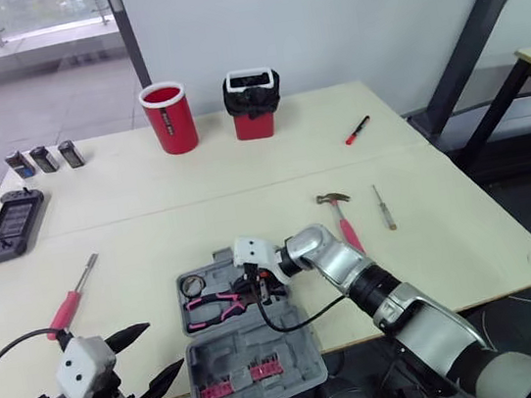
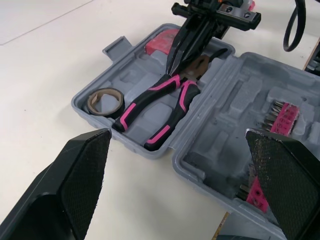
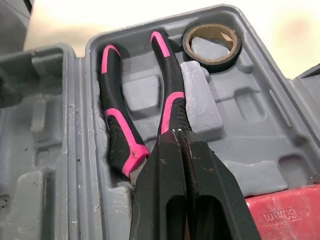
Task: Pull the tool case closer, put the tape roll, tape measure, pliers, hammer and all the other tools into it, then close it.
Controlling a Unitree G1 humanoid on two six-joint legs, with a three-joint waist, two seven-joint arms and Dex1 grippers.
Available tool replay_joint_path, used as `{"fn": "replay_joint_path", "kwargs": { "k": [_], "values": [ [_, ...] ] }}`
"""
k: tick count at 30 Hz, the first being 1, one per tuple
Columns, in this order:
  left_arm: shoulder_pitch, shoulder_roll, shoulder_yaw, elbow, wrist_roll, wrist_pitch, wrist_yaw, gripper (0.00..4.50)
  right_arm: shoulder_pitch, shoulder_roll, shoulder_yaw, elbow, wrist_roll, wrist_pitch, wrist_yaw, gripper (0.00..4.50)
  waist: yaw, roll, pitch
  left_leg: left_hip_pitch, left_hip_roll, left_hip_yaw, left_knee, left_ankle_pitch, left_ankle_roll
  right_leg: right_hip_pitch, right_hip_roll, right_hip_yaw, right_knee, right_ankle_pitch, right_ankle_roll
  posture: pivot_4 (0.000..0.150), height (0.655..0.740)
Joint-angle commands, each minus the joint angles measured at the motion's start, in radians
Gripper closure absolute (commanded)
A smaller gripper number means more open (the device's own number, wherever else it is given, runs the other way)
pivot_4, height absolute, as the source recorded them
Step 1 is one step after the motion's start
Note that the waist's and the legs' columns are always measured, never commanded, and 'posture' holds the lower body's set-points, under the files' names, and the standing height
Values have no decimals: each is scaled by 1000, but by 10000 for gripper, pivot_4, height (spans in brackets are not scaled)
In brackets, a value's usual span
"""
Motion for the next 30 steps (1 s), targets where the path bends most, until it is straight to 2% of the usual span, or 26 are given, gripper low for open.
{"fn": "replay_joint_path", "kwargs": {
  "k": [1,5,7,10,12,14,18,20,23,30],
  "values": [
    [-1,-6,-5,-9,5,-1,12,0,36,-9,32,36,-48,7,-22,44226,-2,0,-1,0,0,0,0,-1,-2,1,-1,0,-1,0,0,1500,7400],
    [-14,-25,-1,-7,-17,32,43,0,44,2,-76,-71,72,-151,18,44226,-1,0,0,-2,0,0,0,-2,-2,1,-1,0,-6,1,-1,1500,7400],
    [-8,-4,-10,-8,-12,88,47,0,44,-20,-118,-119,92,-206,3,44226,1,1,1,-7,0,0,-1,0,0,1,-1,0,-6,1,-1,1500,7400],
    [-22,17,-42,5,73,79,73,0,49,-87,-171,-198,153,-183,69,44226,8,0,0,-21,0,0,1,0,1,-15,0,0,1,1,1,1500,7400],
    [-57,26,-55,24,90,85,89,0,44,-153,-200,-240,183,-157,120,44226,23,0,1,-21,0,0,0,0,1,-16,0,-1,3,0,3,1500,7400],
    [-83,77,-65,62,58,156,37,0,34,-232,-207,-263,194,-136,189,44226,35,1,1,-21,0,-1,0,0,1,-16,1,-2,3,0,3,1500,7400],
    [-144,111,-66,160,43,90,-57,18513,39,-408,-174,-266,150,-172,317,45000,33,1,2,-21,-1,0,2,0,1,-15,-1,-2,2,-1,2,1500,7400],
    [-190,117,-79,207,46,79,-75,29992,61,-451,-153,-262,133,-199,351,45000,31,0,2,-21,-1,1,2,0,1,-15,-1,-1,1,-1,2,1500,7400],
    [-221,141,-125,272,108,33,-104,44805,87,-470,-130,-249,108,-236,364,45000,27,0,2,-19,0,1,0,0,1,-15,1,-1,2,0,2,1500,7400],
    [-306,126,-243,400,191,-56,-115,44805,115,-415,-77,-187,27,-314,268,45000,33,1,2,-19,0,1,1,1,1,-15,0,0,3,0,2,1500,7400]
  ]
}}
